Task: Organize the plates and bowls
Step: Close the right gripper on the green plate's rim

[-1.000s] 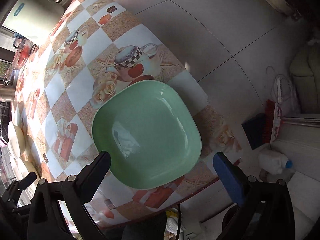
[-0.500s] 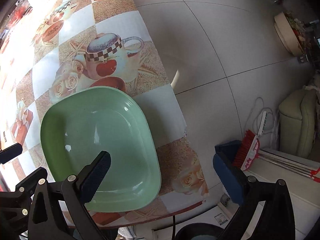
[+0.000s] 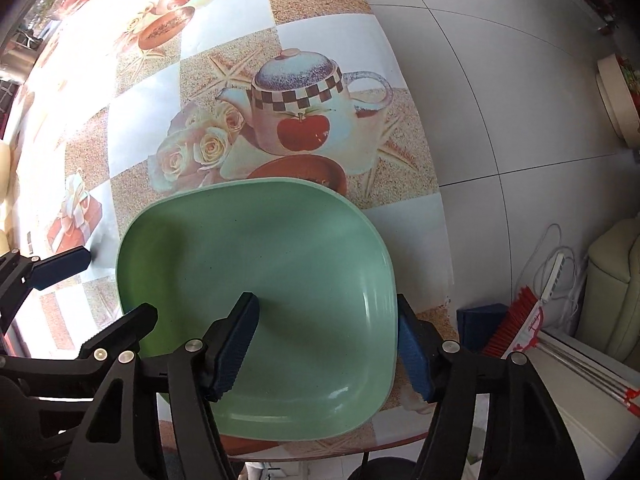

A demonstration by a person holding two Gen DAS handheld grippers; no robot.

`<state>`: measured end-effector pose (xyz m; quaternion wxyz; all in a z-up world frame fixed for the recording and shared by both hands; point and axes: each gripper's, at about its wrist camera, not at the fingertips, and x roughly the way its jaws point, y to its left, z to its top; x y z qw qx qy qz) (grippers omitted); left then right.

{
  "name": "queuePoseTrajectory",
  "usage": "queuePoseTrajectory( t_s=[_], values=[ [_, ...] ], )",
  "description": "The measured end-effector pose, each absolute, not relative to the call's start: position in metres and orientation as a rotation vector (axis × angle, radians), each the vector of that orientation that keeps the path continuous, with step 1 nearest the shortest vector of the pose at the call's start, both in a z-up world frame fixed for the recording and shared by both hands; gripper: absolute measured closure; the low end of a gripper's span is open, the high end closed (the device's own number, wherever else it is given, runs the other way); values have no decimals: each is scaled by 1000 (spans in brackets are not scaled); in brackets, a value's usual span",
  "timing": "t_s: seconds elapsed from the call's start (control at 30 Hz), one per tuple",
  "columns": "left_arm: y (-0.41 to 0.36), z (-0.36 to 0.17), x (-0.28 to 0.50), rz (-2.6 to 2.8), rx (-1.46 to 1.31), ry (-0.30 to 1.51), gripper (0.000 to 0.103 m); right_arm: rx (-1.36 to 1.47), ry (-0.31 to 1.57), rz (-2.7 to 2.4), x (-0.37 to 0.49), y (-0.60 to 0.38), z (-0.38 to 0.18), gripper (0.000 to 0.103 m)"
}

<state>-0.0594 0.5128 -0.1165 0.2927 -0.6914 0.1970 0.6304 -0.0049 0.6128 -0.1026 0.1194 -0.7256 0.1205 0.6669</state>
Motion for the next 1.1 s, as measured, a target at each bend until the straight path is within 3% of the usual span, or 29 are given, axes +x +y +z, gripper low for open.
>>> queuePoseTrajectory(
  t_s=[0.3, 0.73, 0.9, 1.1],
  values=[
    [460, -121, -64, 1726, -1856, 541, 24, -2197, 418, 1954, -13, 564, -102, 35],
    [339, -125, -57, 1796, -1886, 588, 24, -2342, 131, 2140, -32, 421, -92, 35],
    [294, -128, -39, 1788, -1933, 610, 24, -2453, 241, 2201, -33, 356, -88, 35],
    [255, -123, -39, 1891, -2034, 421, 24, -2425, 239, 2213, -26, 321, -78, 35]
  ],
)
